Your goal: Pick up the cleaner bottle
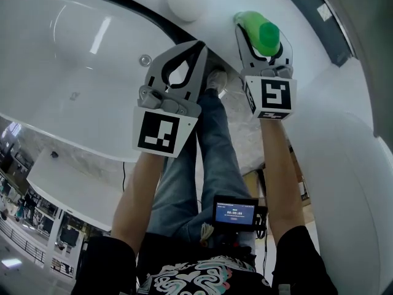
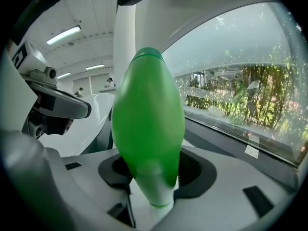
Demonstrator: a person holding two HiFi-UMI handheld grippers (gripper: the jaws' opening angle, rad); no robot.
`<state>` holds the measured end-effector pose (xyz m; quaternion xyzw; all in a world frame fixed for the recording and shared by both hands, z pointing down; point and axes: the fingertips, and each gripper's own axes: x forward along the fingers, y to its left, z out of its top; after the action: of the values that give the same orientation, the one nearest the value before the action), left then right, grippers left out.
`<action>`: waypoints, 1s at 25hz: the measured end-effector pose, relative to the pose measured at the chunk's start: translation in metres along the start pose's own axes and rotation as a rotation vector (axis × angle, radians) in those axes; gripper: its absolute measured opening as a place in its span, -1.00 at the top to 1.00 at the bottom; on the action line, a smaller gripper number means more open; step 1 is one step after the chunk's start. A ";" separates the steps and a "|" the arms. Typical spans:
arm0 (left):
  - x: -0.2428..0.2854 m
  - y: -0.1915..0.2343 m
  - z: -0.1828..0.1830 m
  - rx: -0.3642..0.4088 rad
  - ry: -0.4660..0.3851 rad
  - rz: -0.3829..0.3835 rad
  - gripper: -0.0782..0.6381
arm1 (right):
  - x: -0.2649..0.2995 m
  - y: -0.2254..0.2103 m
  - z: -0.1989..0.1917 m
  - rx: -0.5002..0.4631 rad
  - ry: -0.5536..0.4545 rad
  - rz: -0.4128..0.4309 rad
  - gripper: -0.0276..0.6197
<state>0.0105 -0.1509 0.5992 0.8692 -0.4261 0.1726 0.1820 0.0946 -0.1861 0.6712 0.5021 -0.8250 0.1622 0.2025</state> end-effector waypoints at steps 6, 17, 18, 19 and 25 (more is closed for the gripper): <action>0.000 0.002 0.002 -0.037 0.004 0.017 0.74 | 0.001 -0.004 0.003 -0.022 0.005 -0.003 0.28; -0.001 0.004 0.003 -0.030 0.003 0.020 0.74 | 0.003 -0.004 0.001 -0.030 0.006 0.001 0.28; -0.001 0.004 0.002 -0.032 0.002 0.019 0.74 | 0.004 -0.003 -0.001 -0.027 0.009 0.001 0.28; -0.001 0.004 0.000 -0.035 0.003 0.019 0.74 | 0.005 -0.002 -0.003 -0.024 0.011 0.002 0.28; 0.001 0.000 -0.001 -0.037 0.010 0.012 0.74 | 0.002 -0.006 0.000 -0.025 -0.003 0.001 0.28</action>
<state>0.0107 -0.1514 0.6005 0.8623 -0.4337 0.1700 0.1989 0.0990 -0.1906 0.6726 0.4992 -0.8275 0.1512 0.2077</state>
